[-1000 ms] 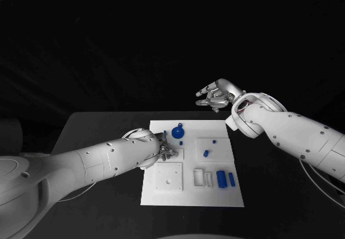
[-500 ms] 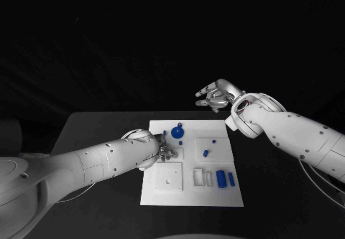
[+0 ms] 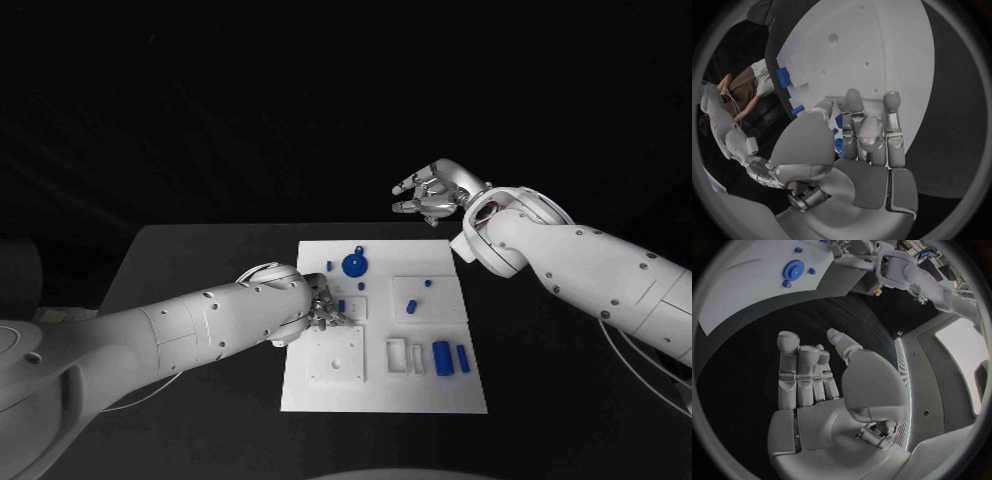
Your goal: Assemble the parts on the task board
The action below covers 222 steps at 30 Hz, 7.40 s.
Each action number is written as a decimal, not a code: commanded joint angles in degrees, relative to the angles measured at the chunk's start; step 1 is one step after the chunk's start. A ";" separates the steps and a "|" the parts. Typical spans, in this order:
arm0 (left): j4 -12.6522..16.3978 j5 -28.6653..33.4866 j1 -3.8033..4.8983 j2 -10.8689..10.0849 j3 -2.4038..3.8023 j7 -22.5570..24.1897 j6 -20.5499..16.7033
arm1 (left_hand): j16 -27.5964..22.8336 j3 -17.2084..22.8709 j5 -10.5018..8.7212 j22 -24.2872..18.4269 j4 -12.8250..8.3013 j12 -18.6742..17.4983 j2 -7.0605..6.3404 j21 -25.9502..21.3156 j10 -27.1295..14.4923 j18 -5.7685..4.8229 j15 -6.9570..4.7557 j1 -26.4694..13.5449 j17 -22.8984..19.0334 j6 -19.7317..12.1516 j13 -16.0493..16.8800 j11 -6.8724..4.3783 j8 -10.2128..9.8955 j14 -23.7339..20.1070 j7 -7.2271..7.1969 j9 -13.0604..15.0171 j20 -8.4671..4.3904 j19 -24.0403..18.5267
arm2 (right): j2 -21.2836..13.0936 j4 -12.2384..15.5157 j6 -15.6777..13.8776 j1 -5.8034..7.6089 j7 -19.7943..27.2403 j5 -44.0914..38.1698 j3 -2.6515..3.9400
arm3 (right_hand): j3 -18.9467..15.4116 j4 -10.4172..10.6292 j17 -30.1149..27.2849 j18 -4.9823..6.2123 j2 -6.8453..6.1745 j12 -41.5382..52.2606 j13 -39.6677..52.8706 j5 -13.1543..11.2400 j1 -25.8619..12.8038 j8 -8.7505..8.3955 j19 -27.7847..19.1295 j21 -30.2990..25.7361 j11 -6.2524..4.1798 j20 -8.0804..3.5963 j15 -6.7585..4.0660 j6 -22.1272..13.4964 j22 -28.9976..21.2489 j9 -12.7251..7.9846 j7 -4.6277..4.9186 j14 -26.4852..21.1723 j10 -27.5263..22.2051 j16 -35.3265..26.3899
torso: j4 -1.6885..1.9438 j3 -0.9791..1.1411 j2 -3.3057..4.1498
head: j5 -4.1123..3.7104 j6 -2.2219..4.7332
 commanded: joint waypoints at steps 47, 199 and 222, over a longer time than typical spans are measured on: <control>-15.56 6.35 8.79 1.97 6.44 3.16 10.59 | -2.43 -6.10 12.64 1.10 -9.62 -7.08 8.45 -2.96 2.79 -0.20 1.45 -0.77 -8.08 -15.80 3.68 2.32 1.94 -4.26 5.28 -36.30 0.95 -0.77 | -0.14 -0.15 0.47 -0.31 0.25 -0.34 0.03 | -0.55 0.04 -0.07 0.85 0.03 0.09 -0.05 0.44 -0.44 -0.16 2.74 -0.23 0.07 0.25 0.03 0.19 3.08 0.01 0.01 -0.19 -0.16 -0.26 | -1.29 -0.47 1.34 | 0.75 1.90; 9.47 8.05 4.26 -7.77 -1.18 2.21 -10.07 | -0.14 9.24 36.55 1.04 -25.39 1.51 11.89 2.06 3.02 1.77 0.90 -0.40 2.55 -8.85 -1.60 0.19 0.08 1.00 2.76 -16.69 1.33 0.24 | -0.38 -1.41 1.33 -0.96 -0.09 -0.47 0.39 | 0.36 0.03 0.01 0.81 -0.28 0.14 -0.07 2.86 -0.72 -0.16 2.75 -0.07 -0.02 0.18 -0.04 0.42 3.12 0.04 -0.03 -0.11 -0.12 -0.29 | 1.58 -1.19 0.30 | -0.81 -0.91; 6.44 5.47 2.83 -5.89 -1.61 1.59 -9.31 | -0.30 9.49 36.58 1.03 -25.49 1.30 11.93 2.08 3.04 1.84 0.88 -0.55 2.42 -8.83 -1.54 0.17 0.07 0.98 2.75 -16.37 1.36 0.20 | -0.26 -1.33 1.28 -0.96 -0.08 -0.47 0.39 | 0.39 0.00 -0.03 0.81 -0.31 0.06 -0.13 2.99 -0.75 -0.17 2.72 -0.17 -0.01 0.18 -0.04 0.38 3.10 0.03 -0.02 -0.14 -0.16 -0.34 | 1.58 -1.21 0.34 | -1.09 -1.24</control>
